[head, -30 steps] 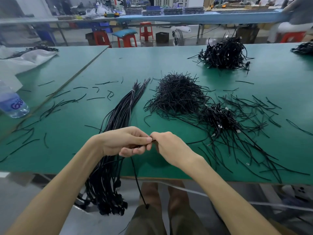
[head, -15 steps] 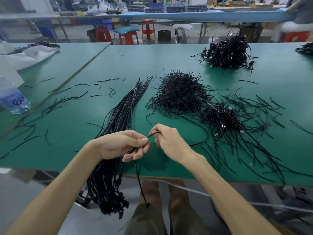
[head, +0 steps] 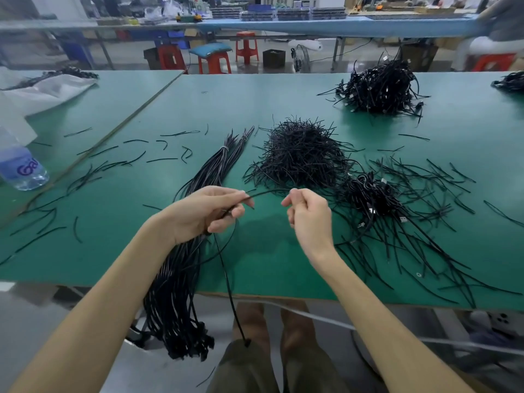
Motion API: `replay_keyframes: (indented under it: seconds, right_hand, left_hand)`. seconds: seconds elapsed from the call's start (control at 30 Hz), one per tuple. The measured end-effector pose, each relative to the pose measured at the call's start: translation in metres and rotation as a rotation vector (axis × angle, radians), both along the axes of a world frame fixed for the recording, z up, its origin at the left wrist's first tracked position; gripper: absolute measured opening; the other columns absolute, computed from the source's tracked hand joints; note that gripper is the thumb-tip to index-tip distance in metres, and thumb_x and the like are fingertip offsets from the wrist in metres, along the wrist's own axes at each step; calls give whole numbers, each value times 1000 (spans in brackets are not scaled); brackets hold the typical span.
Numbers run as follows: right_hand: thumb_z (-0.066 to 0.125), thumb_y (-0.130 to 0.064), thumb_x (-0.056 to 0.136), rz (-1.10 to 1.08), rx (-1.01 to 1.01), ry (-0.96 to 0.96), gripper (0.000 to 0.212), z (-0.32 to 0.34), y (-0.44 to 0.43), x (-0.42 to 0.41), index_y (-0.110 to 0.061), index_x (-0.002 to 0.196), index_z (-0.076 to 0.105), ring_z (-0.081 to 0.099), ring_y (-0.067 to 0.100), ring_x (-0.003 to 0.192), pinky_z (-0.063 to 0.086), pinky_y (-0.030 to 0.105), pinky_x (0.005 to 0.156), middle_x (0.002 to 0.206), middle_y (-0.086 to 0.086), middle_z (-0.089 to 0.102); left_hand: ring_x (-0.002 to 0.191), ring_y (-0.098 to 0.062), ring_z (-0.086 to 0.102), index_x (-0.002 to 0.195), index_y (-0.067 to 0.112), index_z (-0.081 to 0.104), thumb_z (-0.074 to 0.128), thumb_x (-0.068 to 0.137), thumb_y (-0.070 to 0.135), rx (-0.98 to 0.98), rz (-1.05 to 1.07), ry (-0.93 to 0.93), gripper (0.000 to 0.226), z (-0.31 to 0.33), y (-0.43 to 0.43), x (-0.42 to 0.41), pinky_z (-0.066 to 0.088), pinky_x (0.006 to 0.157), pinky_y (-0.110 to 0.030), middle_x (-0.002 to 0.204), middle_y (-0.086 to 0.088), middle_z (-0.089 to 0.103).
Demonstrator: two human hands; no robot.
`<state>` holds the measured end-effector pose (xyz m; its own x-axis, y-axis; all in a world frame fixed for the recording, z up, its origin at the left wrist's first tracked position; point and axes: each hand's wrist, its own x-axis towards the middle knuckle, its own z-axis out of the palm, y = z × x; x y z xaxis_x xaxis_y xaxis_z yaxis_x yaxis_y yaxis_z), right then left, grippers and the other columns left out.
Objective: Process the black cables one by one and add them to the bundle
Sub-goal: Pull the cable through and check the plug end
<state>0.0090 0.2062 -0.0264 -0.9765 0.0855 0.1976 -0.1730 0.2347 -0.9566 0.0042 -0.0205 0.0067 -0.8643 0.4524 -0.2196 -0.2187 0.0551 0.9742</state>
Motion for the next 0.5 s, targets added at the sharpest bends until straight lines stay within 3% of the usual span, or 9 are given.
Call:
replay_keyframes:
  seconds: [0.1,0.23,0.3,0.37,0.43,0.5]
  right_hand:
    - [44,-27,109,-71,-47,11,38,-5,17,0,-15,78,61,38,15,54,33,33,53,59,-2,47]
    - [47,-25,108,86,-10,65,35,-9,17,10,-21,76,62,37,15,53,31,32,51,57,-7,46]
    - [49,-24,107,180,29,64,34,-14,14,15,-22,77,63,35,13,52,29,28,49,55,-9,45]
    - [49,-23,107,261,88,66,33,-21,13,19,-24,77,63,33,12,52,28,28,49,56,-7,43]
    - [50,-26,106,335,160,62,31,-26,13,21,-26,78,64,31,15,51,28,31,49,56,-3,42]
    - [51,-30,106,383,241,39,31,-28,15,21,-27,79,65,31,16,50,28,32,49,54,-5,42]
  left_hand:
    - [53,-7,50,126,7,70,58,103,26,177,146,29,32,-9,-16,-3,45,50,-17,90,4,65]
    - [83,-5,70,124,7,72,62,99,18,458,293,5,29,-15,-16,-6,55,66,-14,111,2,73]
    - [80,-1,69,111,9,78,67,96,20,692,390,-69,22,-13,-10,-9,51,58,-13,107,4,75]
    - [65,1,59,103,12,78,65,98,29,859,413,-129,22,-11,-2,-11,42,52,-15,90,11,72]
    - [64,-2,47,92,22,73,61,100,40,806,426,-107,24,-10,6,-13,40,58,-16,79,13,60]
    - [74,-9,53,81,22,68,60,101,41,746,438,-82,29,-8,12,-13,48,73,-22,86,6,59]
